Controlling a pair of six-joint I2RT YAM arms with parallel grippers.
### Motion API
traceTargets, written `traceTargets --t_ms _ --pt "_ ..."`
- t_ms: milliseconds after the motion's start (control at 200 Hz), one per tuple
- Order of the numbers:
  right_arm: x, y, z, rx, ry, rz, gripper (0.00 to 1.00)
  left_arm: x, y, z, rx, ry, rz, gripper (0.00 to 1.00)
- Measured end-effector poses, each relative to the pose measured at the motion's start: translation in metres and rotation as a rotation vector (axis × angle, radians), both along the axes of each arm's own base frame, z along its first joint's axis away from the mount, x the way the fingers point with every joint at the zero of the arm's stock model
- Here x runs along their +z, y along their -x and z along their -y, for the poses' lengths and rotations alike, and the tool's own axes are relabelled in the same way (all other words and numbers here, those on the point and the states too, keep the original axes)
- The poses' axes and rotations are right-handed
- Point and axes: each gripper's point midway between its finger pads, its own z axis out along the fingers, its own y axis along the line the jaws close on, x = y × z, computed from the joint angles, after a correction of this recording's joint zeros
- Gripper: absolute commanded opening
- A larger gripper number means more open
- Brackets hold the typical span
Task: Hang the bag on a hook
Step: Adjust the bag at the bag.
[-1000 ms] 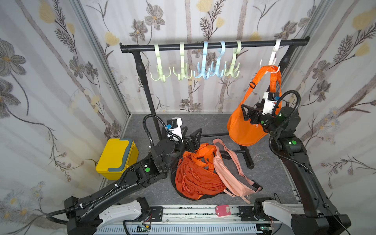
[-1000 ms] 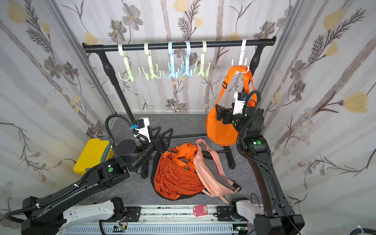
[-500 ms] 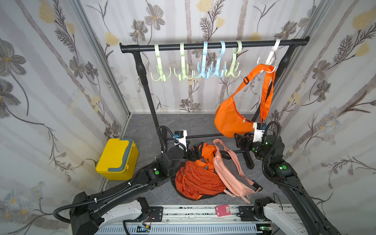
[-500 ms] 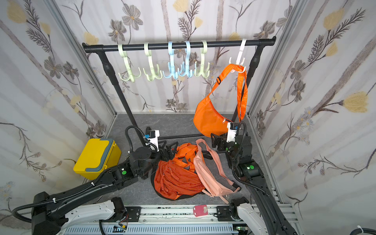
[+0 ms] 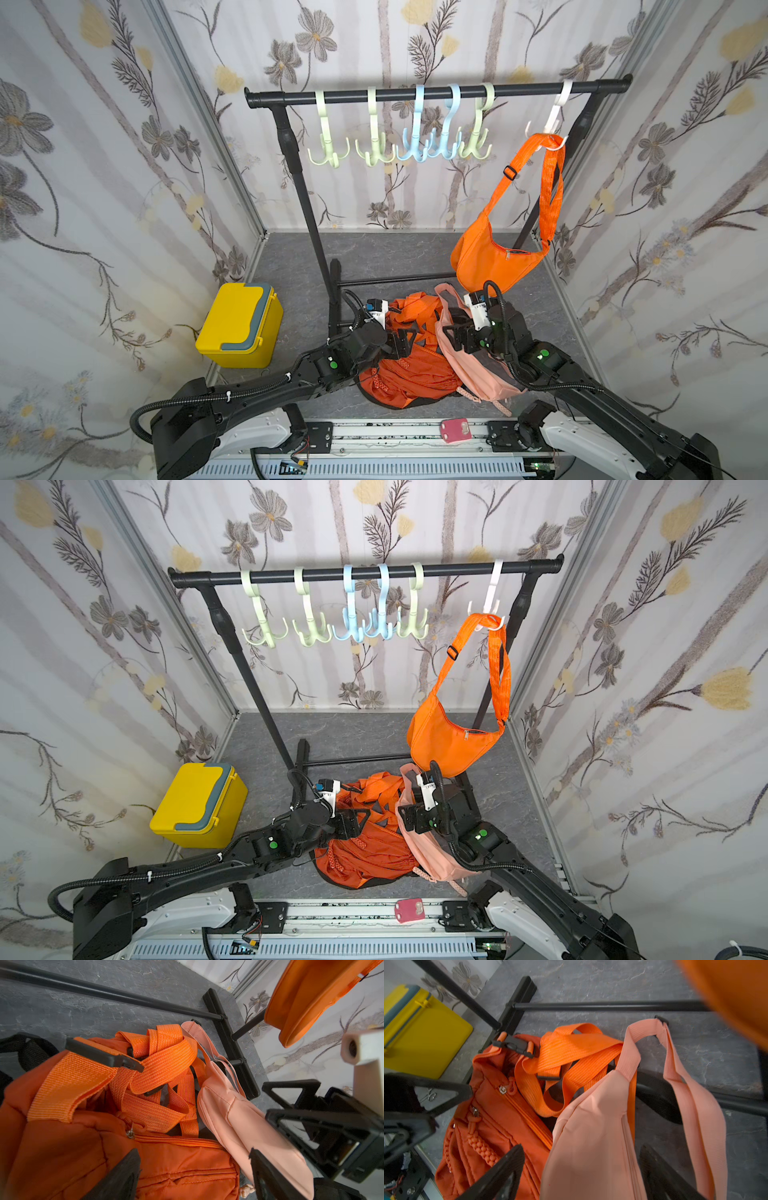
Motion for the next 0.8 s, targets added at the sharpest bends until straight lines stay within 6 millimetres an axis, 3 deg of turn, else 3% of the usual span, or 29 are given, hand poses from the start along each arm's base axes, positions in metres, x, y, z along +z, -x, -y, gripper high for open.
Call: traceTargets --t_ms 55,105,160,230,330,440,679,739,799 --pt "-0.005 0.009 -0.005 0.01 0.021 -0.011 0.81 0.007 0.0 0.004 -0.008 0.033 0.003 0.82" --pt "-0.008 0.019 -0.011 0.032 0.043 -0.013 0.69 0.013 0.001 0.007 -0.016 0.055 0.005 0.82" --pt "-0.012 0.028 -0.016 0.049 0.068 -0.019 0.46 0.019 0.002 0.009 -0.026 0.074 0.009 0.82" --pt "-0.019 0.032 -0.017 0.041 0.095 -0.03 0.0 0.024 0.002 0.01 -0.03 0.089 0.012 0.82" --pt "-0.024 0.03 -0.01 -0.009 0.14 -0.05 0.0 0.035 0.002 0.01 -0.03 0.111 0.023 0.82" --pt "-0.001 0.024 -0.011 -0.038 0.109 -0.016 0.0 0.056 0.003 0.01 -0.033 0.153 0.052 0.85" --pt "0.121 0.009 -0.025 -0.062 -0.167 0.205 0.0 0.111 0.03 0.033 -0.183 0.262 0.154 0.9" --pt "0.142 0.006 -0.031 -0.06 -0.23 0.246 0.0 0.128 0.033 0.037 -0.202 0.285 0.196 0.92" --pt "0.15 0.003 -0.038 -0.055 -0.263 0.258 0.0 0.137 0.035 0.036 -0.203 0.303 0.212 0.98"
